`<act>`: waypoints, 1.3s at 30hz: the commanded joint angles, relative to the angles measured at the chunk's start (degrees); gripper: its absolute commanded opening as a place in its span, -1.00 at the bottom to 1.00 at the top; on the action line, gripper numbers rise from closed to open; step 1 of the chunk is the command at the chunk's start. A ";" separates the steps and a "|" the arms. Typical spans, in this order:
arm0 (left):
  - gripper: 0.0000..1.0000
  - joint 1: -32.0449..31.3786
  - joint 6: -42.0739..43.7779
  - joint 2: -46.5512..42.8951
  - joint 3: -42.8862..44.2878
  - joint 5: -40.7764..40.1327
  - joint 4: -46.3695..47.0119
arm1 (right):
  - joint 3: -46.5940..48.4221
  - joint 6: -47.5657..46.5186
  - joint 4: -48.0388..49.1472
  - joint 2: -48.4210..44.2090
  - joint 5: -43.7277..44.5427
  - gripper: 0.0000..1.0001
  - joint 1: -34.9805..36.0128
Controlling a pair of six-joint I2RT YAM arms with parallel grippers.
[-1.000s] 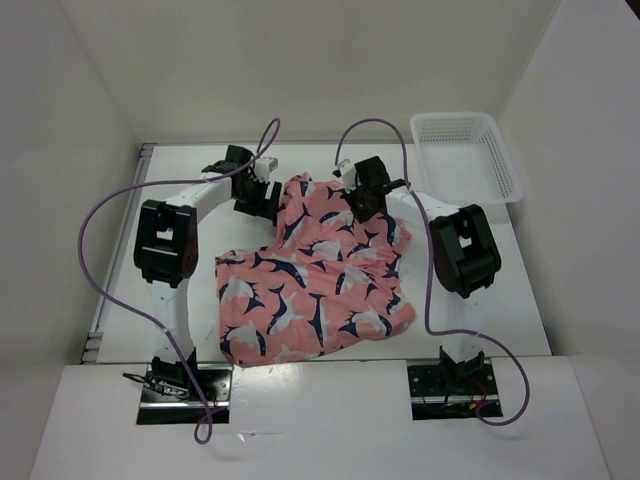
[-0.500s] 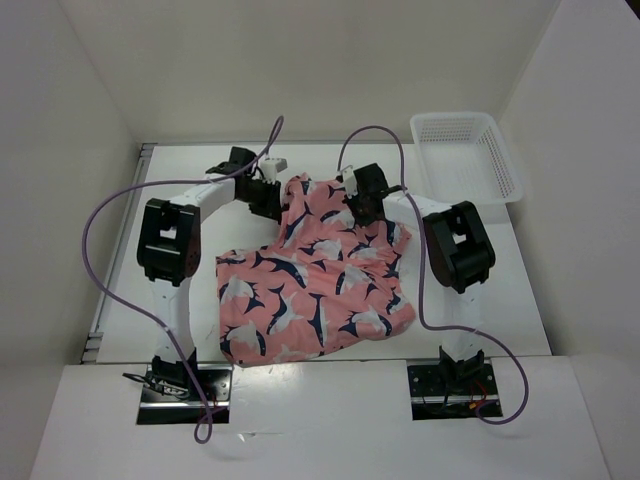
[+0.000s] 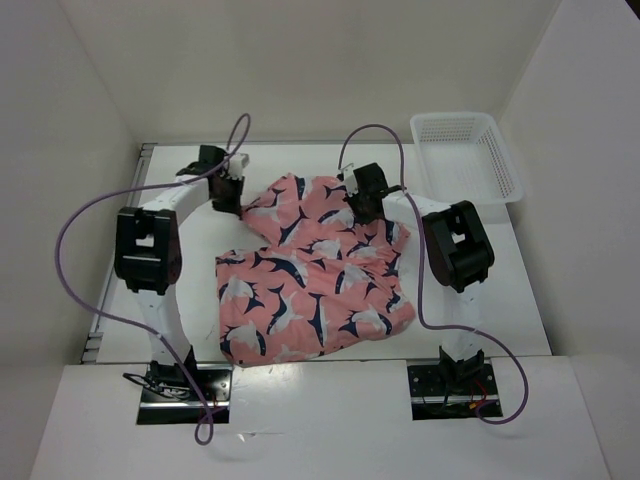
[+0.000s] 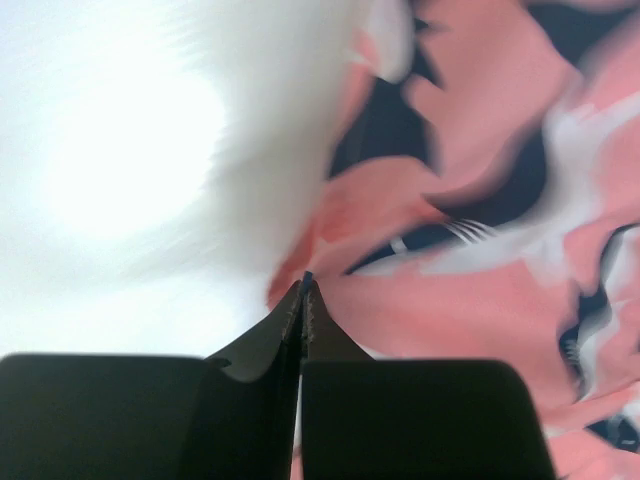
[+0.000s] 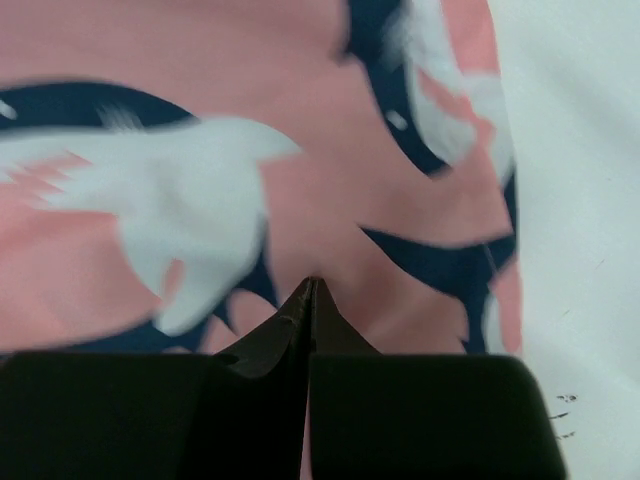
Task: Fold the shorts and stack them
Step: Fold the shorts
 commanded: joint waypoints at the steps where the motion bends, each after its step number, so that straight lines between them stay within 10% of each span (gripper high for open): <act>1: -1.00 4.26 0.27 -8.26 -5.22 -12.77 -1.02 | 2.15 0.72 0.91 -2.84 -0.59 -1.00 -0.31; 7: -0.90 2.61 0.27 -13.37 -13.14 -12.87 -2.78 | 0.39 -1.29 -0.32 -5.30 -1.12 -0.97 0.22; 8: 0.13 2.08 0.27 -13.37 -13.15 -12.86 -3.39 | 1.00 -1.30 -0.32 -5.82 -1.12 -0.92 0.22; 12: 0.76 1.54 0.27 -13.90 -6.93 -11.02 -4.80 | 2.15 -2.44 -0.85 -8.54 1.68 -0.63 0.22; 19: 0.83 4.36 0.27 3.04 26.45 -2.85 -4.28 | 1.00 -0.86 -1.38 -7.77 0.82 -0.21 -3.20; 30: 0.89 -0.13 0.27 47.43 91.99 -2.67 -36.52 | 8.82 -0.16 -4.81 -0.38 -8.49 0.28 -4.79; 39: 0.98 -0.13 0.27 49.83 86.61 -7.41 -35.21 | 10.50 -1.22 -6.39 4.55 -10.26 0.40 -5.40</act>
